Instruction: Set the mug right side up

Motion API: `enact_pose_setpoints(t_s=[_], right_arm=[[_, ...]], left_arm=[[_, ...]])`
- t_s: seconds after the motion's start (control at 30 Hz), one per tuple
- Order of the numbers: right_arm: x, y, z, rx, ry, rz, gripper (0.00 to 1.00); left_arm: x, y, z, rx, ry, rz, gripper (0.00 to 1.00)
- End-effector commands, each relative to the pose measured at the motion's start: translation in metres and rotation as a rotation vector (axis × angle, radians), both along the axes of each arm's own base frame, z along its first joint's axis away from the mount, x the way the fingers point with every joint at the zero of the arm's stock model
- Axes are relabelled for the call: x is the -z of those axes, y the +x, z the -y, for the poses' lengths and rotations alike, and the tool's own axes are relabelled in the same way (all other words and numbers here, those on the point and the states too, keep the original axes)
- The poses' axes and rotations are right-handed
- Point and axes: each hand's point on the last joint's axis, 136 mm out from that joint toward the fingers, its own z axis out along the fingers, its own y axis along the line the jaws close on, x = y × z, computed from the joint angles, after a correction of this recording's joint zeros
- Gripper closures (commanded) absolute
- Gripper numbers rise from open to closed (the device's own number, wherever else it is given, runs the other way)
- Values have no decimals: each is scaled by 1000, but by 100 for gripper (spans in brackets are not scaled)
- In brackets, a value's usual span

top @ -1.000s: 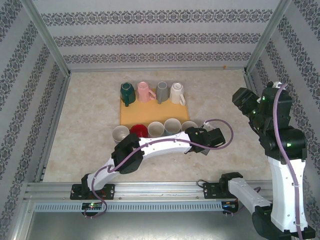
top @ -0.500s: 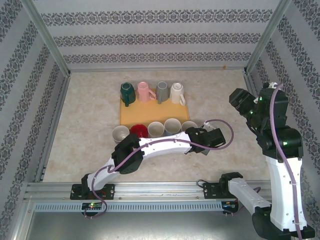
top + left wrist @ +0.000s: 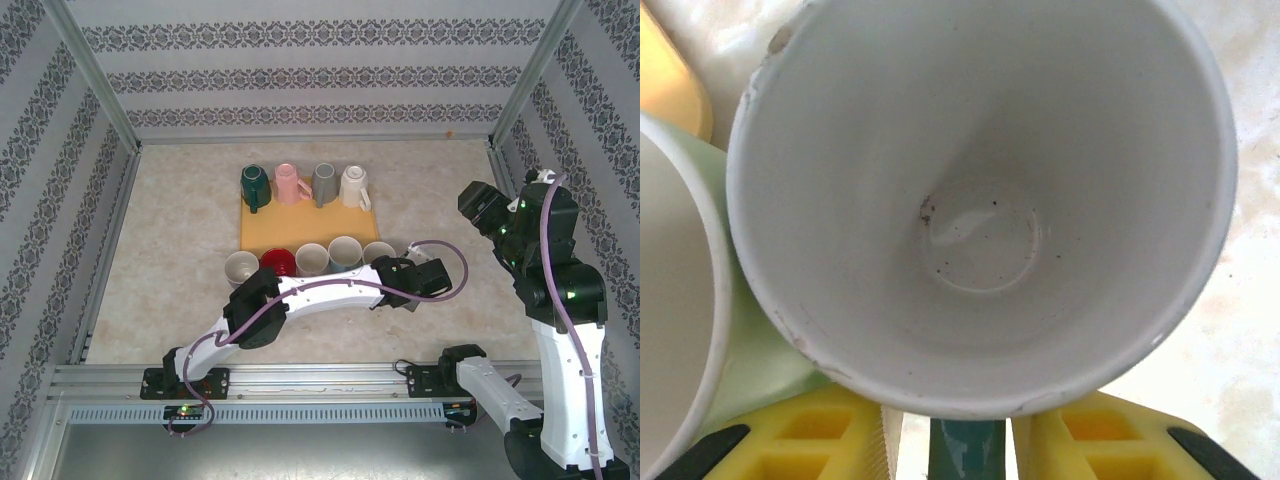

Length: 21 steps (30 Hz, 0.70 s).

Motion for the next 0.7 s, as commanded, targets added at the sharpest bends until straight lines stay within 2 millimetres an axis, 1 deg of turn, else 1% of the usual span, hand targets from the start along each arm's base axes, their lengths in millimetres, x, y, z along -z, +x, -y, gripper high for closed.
enact_pose_setpoints(t_s=[0.0, 0.33, 0.47, 0.57, 0.67], right_arm=[[-1, 0, -1, -9, -5, 13, 29], [7, 0, -2, -9, 7, -3, 29], [9, 0, -1, -6, 10, -9, 29], [9, 1, -2, -10, 14, -7, 28], [9, 3, -5, -24, 11, -11, 28]], left_arm=[[-24, -2, -5, -1, -14, 45, 66], [-28, -5, -13, -1, -20, 47, 66], [-34, -8, -9, 34, -60, 45, 65], [-44, -8, -8, 56, -88, 63, 65], [-60, -5, -10, 72, -119, 85, 64]])
